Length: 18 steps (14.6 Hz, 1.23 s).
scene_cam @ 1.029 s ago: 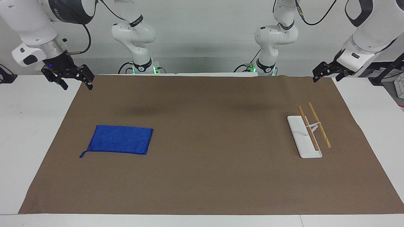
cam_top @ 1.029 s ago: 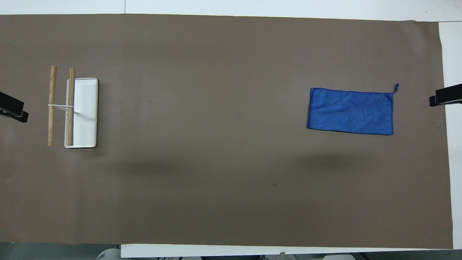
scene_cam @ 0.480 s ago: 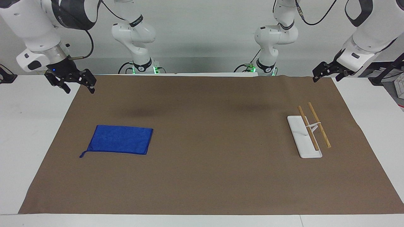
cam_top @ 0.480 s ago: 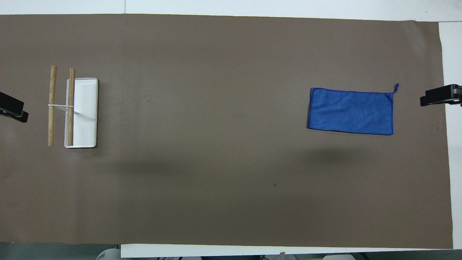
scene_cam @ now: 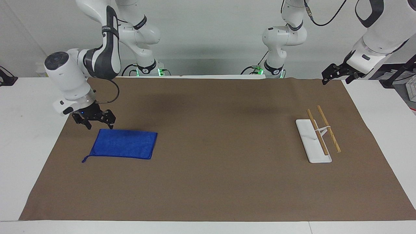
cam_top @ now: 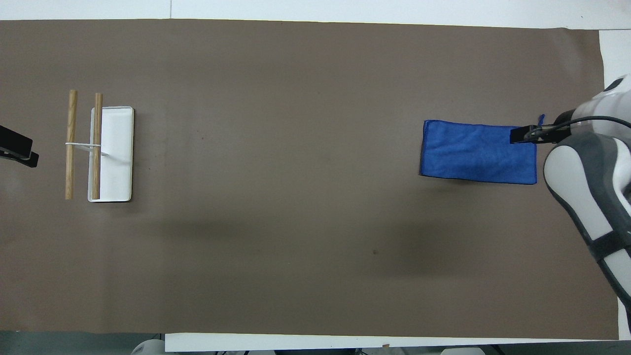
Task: Right arm passes towel to left arm to hang
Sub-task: 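Reach the right gripper down to the blue towel's corner and grasp it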
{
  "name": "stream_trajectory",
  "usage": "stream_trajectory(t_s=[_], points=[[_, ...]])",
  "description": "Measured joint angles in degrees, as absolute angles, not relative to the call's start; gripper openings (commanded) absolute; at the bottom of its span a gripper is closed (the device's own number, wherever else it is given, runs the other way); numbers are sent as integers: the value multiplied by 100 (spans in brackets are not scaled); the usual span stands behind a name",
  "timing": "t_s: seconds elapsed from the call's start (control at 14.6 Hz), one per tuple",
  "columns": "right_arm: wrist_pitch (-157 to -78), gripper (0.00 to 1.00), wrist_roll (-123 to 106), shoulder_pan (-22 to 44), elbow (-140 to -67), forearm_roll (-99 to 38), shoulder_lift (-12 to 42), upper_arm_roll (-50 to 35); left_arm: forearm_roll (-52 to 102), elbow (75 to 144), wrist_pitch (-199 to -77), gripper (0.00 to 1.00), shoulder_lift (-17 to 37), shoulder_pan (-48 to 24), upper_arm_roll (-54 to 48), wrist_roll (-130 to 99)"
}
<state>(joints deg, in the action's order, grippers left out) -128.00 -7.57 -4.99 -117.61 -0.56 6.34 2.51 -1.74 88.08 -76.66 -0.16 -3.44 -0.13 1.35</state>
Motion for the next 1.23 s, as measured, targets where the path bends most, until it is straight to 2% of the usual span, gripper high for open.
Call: stream_trajectory(t_s=[0.34, 0.62, 0.75, 0.82, 1.03, 1.17, 1.23], points=[[-13300, 99, -934, -487, -11799, -60, 1360, 250, -174, 8808, -7666, 100, -16, -344, -13, 134], [-13911, 99, -966, -486, -12112, -61, 1555, 234, -174, 8808, -7666, 100, -16, -344, -13, 134], [-14162, 95, -966, -486, -12280, -61, 1572, 220, -174, 8808, -7666, 100, -16, -344, -13, 134], [-14204, 85, -966, -486, -12325, -61, 1572, 219, -174, 8808, -7666, 100, -16, -344, -13, 135], [-14225, 22, -980, -486, -12334, -61, 1530, 219, -174, 8808, -7666, 100, -16, -344, -13, 135], [-14225, 0, -1078, -486, -12334, -61, 1506, 214, -174, 8808, -7666, 100, -16, -344, -13, 134], [-14225, 0, -1113, -488, -12334, -61, 1498, 201, -174, 8808, -7666, 100, -16, -344, -13, 135]])
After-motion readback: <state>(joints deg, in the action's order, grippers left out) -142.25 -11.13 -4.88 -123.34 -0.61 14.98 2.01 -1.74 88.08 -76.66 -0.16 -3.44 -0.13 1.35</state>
